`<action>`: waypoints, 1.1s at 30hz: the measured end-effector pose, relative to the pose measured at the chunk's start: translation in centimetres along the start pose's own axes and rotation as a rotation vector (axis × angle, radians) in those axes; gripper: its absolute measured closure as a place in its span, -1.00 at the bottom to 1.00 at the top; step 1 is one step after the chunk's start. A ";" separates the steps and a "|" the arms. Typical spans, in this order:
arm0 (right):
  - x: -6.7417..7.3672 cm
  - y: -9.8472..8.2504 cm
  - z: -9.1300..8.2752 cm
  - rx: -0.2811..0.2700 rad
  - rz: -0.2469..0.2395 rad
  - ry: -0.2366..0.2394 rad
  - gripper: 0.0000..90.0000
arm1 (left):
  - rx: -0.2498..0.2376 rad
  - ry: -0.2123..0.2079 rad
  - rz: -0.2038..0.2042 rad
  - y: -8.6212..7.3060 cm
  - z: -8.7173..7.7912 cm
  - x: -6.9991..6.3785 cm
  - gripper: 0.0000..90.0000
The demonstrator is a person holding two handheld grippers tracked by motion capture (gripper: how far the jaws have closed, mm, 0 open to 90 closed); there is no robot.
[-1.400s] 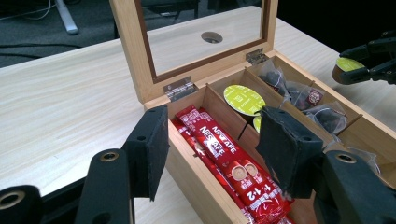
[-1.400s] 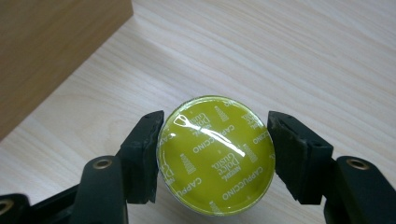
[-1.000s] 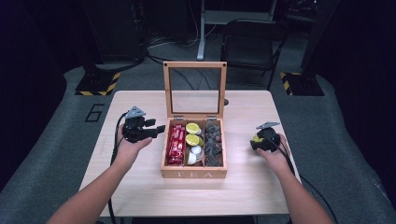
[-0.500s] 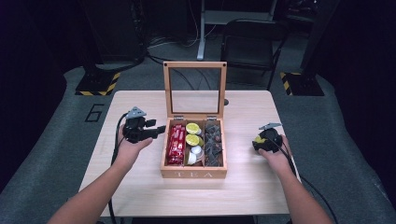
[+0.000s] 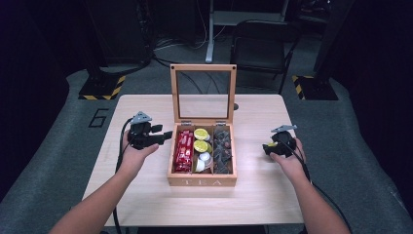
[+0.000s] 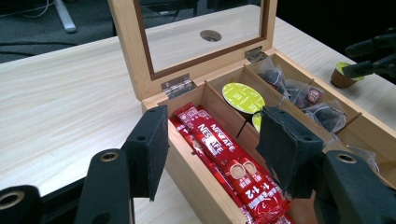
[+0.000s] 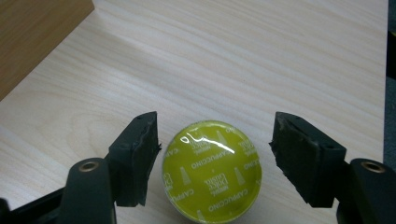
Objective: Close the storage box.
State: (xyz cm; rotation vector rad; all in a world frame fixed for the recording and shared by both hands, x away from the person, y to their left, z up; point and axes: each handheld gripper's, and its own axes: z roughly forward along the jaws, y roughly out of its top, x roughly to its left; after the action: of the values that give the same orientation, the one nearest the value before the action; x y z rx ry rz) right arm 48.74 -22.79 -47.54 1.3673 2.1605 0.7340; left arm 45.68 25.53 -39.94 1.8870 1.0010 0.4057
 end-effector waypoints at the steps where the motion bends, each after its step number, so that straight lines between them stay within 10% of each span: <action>1: 0.1 0.2 -0.1 -0.010 0.002 -0.007 -0.30 | 0.000 0.000 0.000 0.0 0.0 0.0 -0.04; 33: 6.3 9.8 -3.2 -0.134 -0.099 0.143 -0.31 | -0.029 0.018 -0.025 -0.3 -1.1 0.9 -0.05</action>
State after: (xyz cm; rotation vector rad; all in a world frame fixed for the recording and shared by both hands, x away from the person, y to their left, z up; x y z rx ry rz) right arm 50.66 -14.12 -39.37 1.1628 2.2253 0.9445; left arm 45.36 26.91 -39.70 1.8459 1.0241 0.4217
